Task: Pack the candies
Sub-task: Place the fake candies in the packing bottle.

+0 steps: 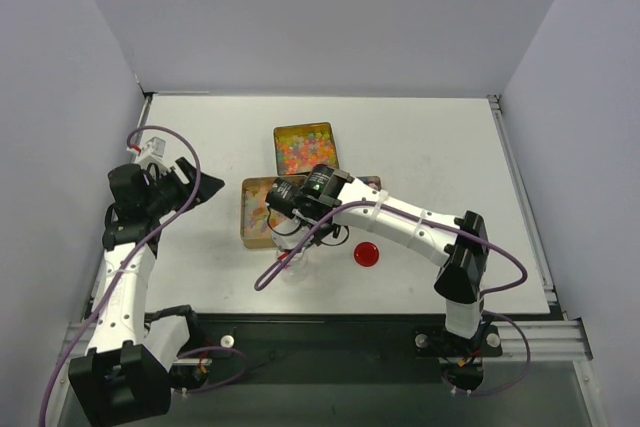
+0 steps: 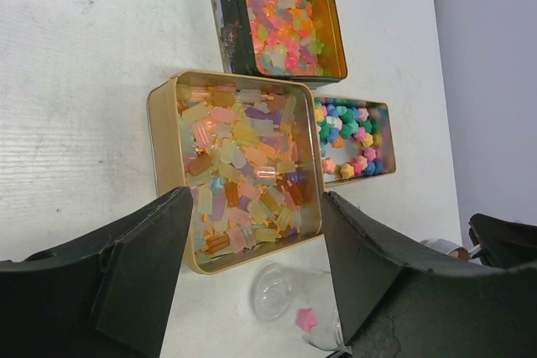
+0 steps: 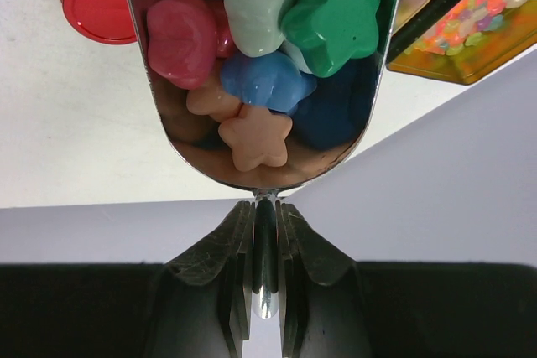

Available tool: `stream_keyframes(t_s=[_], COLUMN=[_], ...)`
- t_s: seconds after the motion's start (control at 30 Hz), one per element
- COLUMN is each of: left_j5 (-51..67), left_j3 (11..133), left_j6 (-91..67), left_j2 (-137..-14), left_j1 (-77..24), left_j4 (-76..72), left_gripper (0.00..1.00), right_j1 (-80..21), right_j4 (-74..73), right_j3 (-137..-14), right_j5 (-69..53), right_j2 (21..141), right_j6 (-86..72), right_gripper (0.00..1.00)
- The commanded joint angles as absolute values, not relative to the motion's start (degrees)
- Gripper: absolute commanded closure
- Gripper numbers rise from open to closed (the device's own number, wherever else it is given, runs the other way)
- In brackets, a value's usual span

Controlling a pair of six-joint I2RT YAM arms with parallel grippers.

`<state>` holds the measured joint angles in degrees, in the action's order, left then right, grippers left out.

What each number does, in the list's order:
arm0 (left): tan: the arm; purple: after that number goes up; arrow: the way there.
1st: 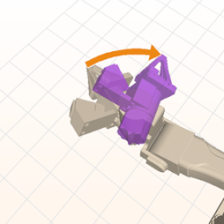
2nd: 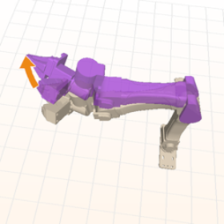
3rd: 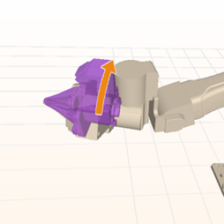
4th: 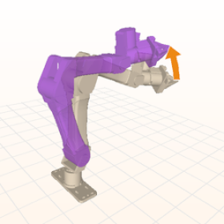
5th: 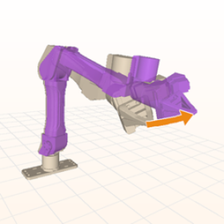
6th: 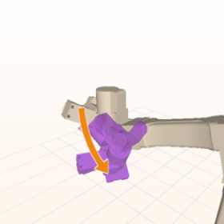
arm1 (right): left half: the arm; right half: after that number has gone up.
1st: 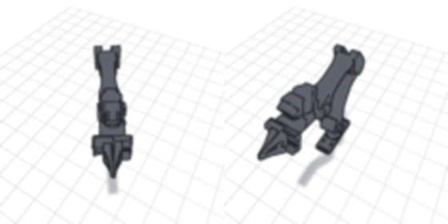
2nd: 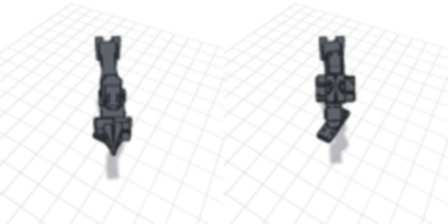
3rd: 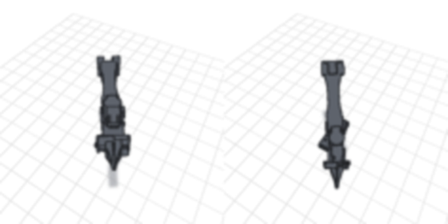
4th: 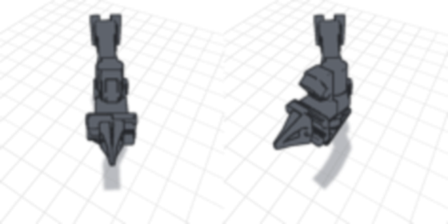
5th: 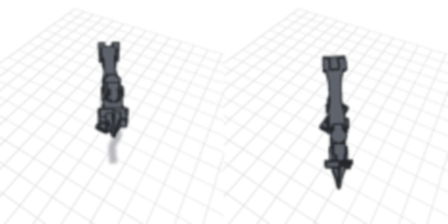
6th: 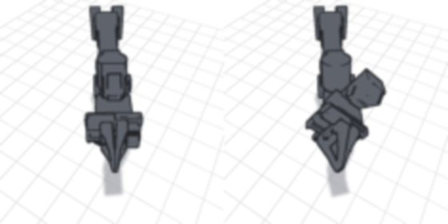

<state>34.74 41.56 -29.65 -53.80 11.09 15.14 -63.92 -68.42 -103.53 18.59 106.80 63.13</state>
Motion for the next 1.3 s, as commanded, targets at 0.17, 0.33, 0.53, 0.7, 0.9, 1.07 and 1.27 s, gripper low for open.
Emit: stream_keyframes(t_s=[0.17,0.33,0.53,0.7,0.9,1.07,1.27], left_j5=[36.0,36.1,36.1,36.3,36.2,36.2,36.4], left_j3=[41.7,41.4,41.0,40.9,40.5,40.4,40.4], left_j6=[-30.5,-31.0,-31.1,-31.6,-31.6,-31.7,-32.2], left_j2=[-52.7,-52.5,-51.9,-51.5,-51.1,-50.7,-50.4], left_j1=[11.2,10.8,10.8,10.8,10.8,10.9,10.7], left_j4=[11.3,10.8,10.8,10.2,9.9,9.8,9.7], left_gripper=[0.26,0.26,0.26,0.25,0.25,0.25,0.25], right_j1=[-65.1,-65.6,-66.1,-66.8,-67.1,-67.8,-68.2], right_j4=[-71.8,-71.9,-72.0,-72.1,-72.2,-72.3,-72.3], right_j3=[-105.4,-104.8,-104.5,-104.8,-105.2,-105.4,-106.7], right_j5=[25.2,27.3,28.8,30.1,31.3,32.2,32.6], right_j2=[107.4,107.1,106.8,106.7,106.7,106.6,106.6], right_j6=[64.9,65.7,67.1,67.3,67.7,67.7,67.5], right_gripper=[1.00,1.00,1.00,1.00,1.00,1.00,1.00])
